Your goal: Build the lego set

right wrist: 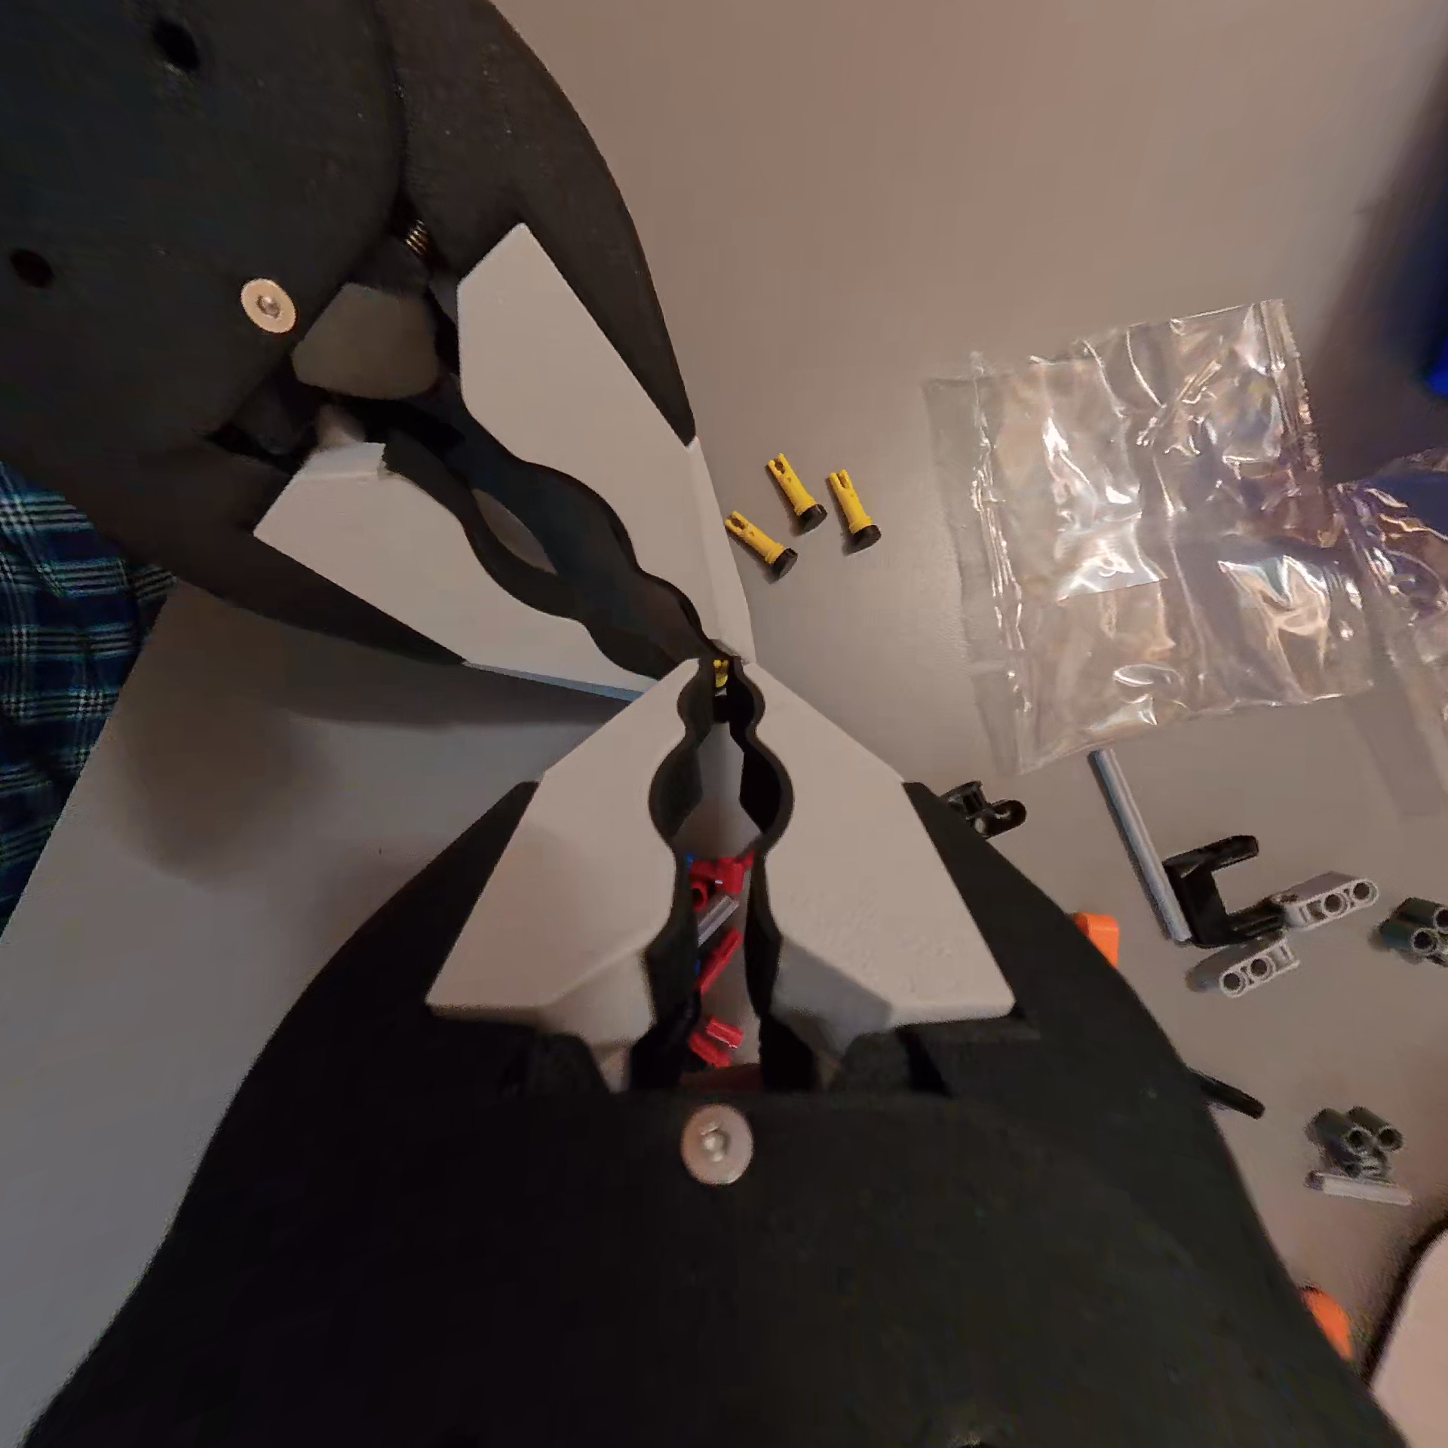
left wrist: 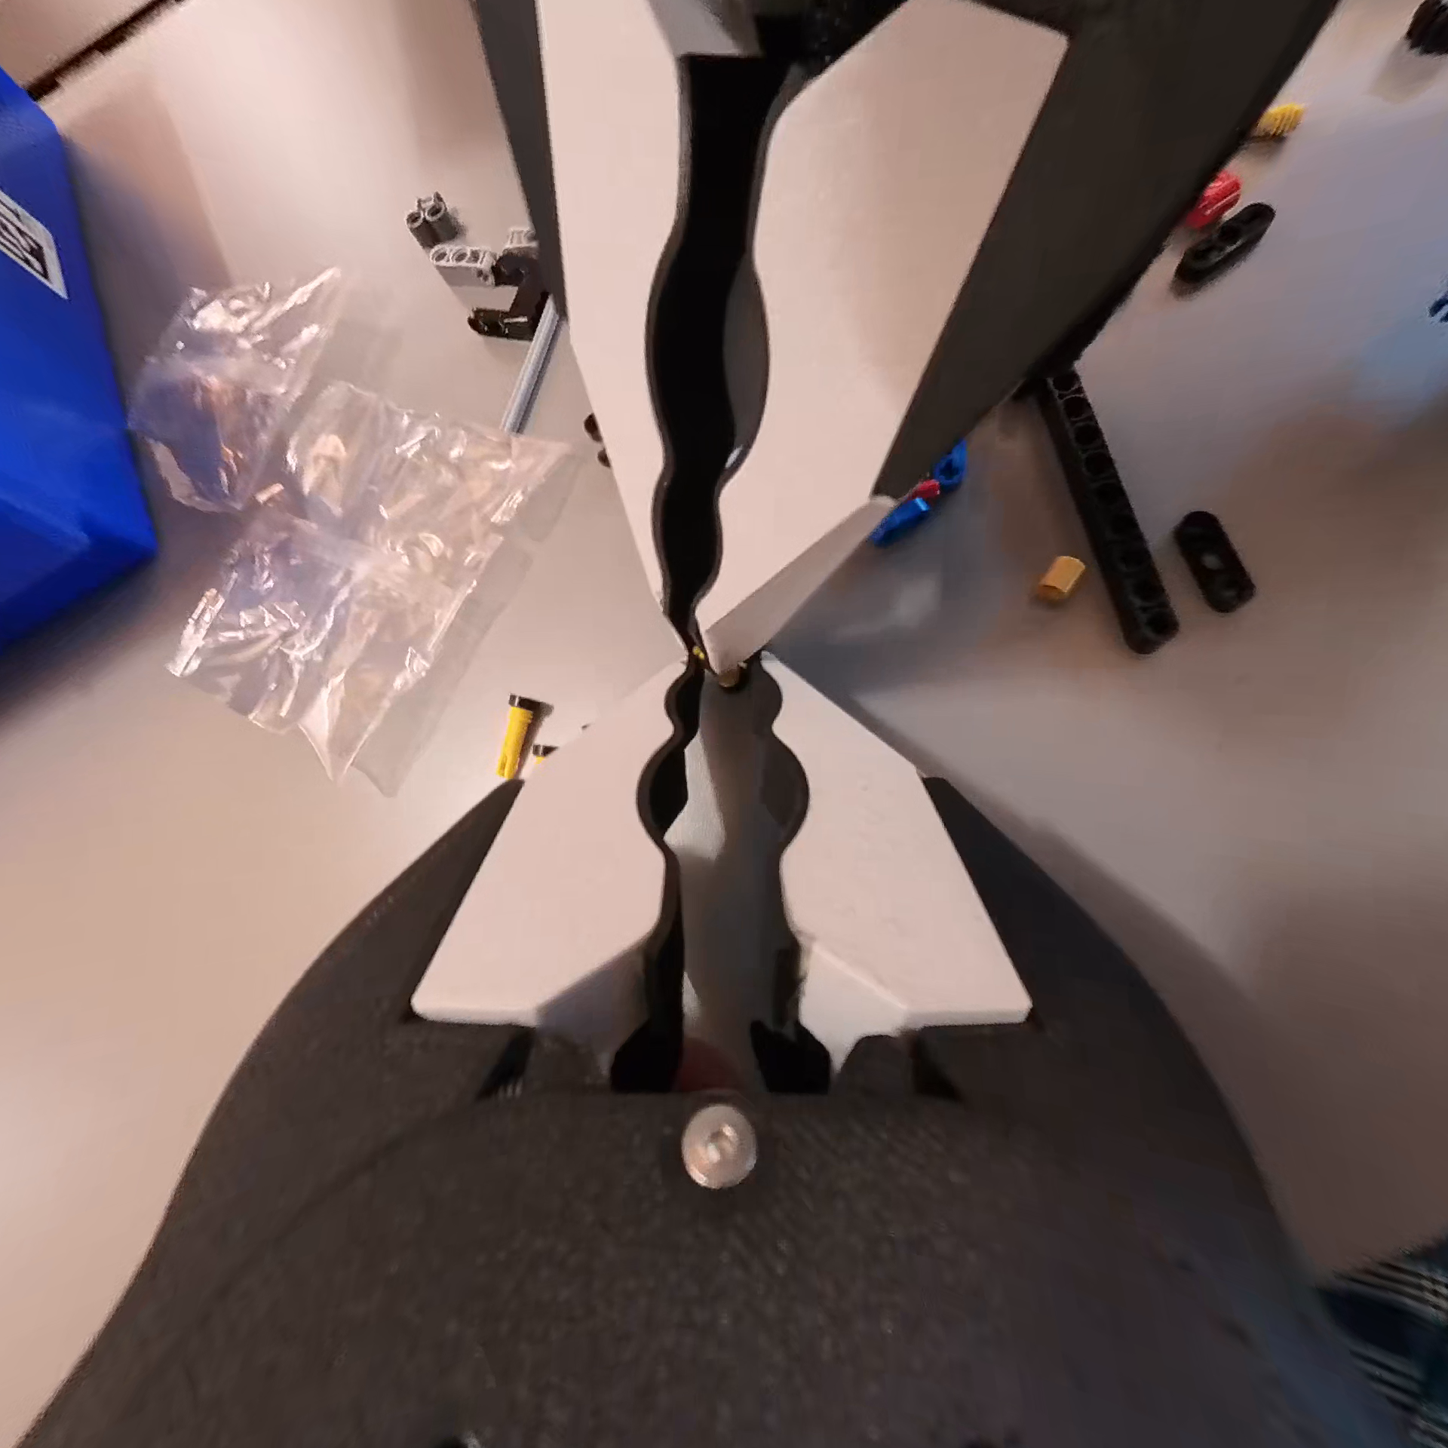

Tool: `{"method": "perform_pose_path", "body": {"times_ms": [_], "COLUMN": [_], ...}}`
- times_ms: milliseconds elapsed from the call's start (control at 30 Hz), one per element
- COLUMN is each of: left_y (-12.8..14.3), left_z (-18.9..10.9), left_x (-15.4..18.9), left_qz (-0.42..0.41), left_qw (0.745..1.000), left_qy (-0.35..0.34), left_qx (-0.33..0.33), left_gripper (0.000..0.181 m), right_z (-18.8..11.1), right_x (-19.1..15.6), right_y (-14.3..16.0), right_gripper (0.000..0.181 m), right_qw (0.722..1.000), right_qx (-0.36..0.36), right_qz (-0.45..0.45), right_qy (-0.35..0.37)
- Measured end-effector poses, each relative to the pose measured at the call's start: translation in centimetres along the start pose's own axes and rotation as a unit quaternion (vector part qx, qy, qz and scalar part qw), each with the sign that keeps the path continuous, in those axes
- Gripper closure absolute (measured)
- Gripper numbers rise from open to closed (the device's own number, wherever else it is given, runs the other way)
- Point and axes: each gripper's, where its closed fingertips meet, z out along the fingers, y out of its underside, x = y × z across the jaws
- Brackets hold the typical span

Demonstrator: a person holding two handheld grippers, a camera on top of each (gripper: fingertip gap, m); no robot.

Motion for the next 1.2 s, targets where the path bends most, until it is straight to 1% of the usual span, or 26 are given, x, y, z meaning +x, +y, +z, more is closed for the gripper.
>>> {"method": "perform_pose_path", "body": {"times_ms": [67, 333, 700, 867, 933, 1200], "left_y": [-0.1, -0.2, 0.0, 0.5, 0.7, 1.1], "left_z": [0.1, 0.2, 0.0, -0.7, -1.1, -1.2], "left_x": [0.0, 0.2, 0.2, 0.5, 0.8, 0.7], "left_qz": [0.006, 0.032, 0.039, 0.003, -0.008, -0.017], "left_qw": [1.0, 0.999, 0.999, 1.0, 1.0, 0.999], "left_qy": [-0.004, -0.023, -0.032, -0.002, 0.016, 0.032], "left_qx": [0.0, 0.0, 0.0, 0.001, 0.003, 0.0], "left_gripper": [0.173, 0.176, 0.176, 0.172, 0.167, 0.174], "right_z": [-0.1, -0.2, -0.2, 0.1, 0.1, 0.2], "right_x": [0.0, 0.0, -0.3, -0.7, -0.7, -0.7], "right_y": [0.1, 0.5, 0.5, 0.2, 0.3, 0.1], "right_gripper": [0.181, 0.181, 0.181, 0.181, 0.181, 0.181], "right_qw": [1.0, 0.999, 0.998, 0.998, 0.998, 0.997], "right_qx": [0.012, 0.036, 0.003, -0.008, -0.017, -0.035], "right_qz": [0.007, -0.012, -0.048, -0.056, -0.055, -0.06], "right_qy": [-0.002, 0.016, 0.027, 0.029, 0.025, 0.024]}}
